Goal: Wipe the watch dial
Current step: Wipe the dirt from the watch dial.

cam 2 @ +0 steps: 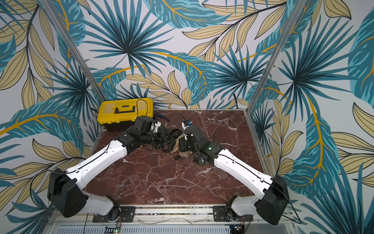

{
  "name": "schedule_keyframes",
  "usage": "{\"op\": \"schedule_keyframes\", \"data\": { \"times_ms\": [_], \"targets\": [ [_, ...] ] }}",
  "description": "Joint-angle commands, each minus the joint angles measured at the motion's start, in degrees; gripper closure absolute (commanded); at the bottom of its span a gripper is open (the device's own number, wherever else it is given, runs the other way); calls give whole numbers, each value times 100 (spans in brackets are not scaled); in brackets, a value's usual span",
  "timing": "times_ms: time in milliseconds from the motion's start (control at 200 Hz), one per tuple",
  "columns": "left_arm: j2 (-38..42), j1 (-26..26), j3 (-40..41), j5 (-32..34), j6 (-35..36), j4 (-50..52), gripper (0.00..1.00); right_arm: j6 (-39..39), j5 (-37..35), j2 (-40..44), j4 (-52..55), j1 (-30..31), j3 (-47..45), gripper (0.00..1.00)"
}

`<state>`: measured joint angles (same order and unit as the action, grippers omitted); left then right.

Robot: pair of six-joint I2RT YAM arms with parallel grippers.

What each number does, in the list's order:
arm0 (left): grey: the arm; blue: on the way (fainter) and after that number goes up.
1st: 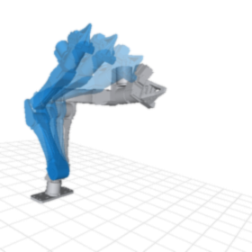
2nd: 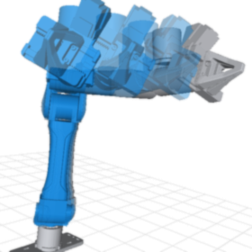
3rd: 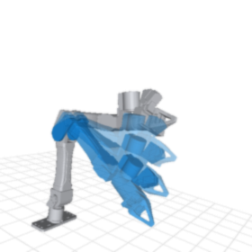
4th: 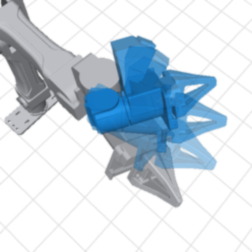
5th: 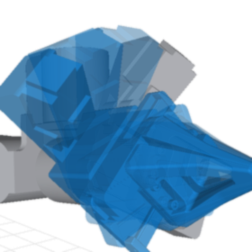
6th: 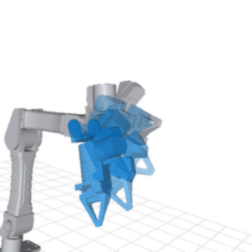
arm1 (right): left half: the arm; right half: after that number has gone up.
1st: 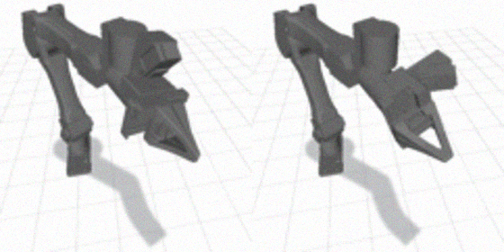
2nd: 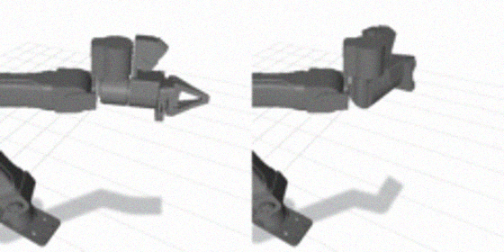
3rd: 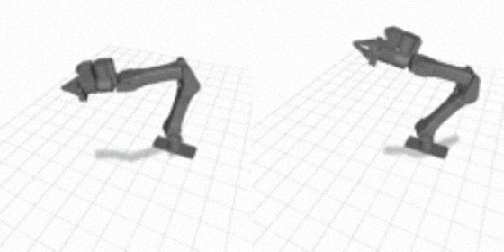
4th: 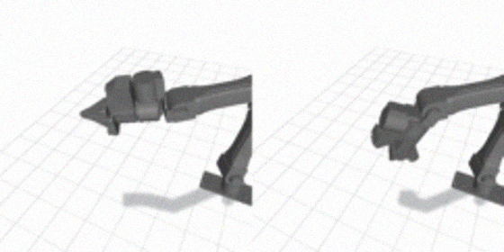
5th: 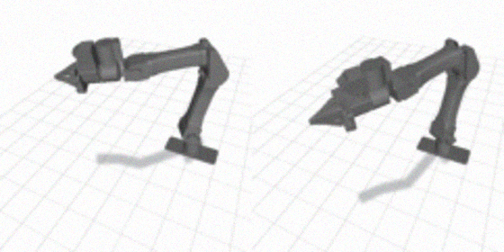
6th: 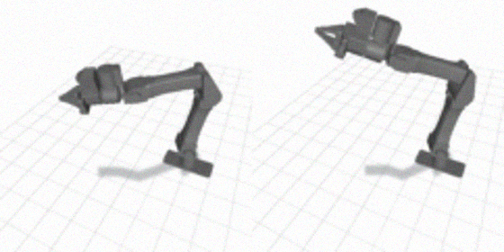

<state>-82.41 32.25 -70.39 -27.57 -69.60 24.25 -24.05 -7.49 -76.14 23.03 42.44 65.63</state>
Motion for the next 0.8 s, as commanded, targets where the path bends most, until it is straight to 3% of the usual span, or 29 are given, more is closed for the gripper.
{"op": "schedule_keyframes", "data": {
  "times_ms": [0, 195, 391, 491, 661, 796],
  "targets": [
    [17, -38, 17, -93, 131, 44, 100, -79, 163, 269, 111, 24, -367, 100],
    [7, -96, 52, -99, 157, 53, 100, 271, 1437, 596, -408, 213, -667, 100],
    [-8, -88, 151, -68, 157, 51, 100, 344, 2037, 479, -844, 327, -387, 100],
    [1, -70, 208, -47, 164, 53, 100, 349, 1966, 303, -861, 327, -128, 100],
    [-2, -1, 293, -29, 158, 51, 100, 161, 908, -119, -406, 283, 308, 100],
    [90, 3, 324, -7, 166, 62, 100, -63, 584, -255, -234, -14, 318, 100]
  ]
}}
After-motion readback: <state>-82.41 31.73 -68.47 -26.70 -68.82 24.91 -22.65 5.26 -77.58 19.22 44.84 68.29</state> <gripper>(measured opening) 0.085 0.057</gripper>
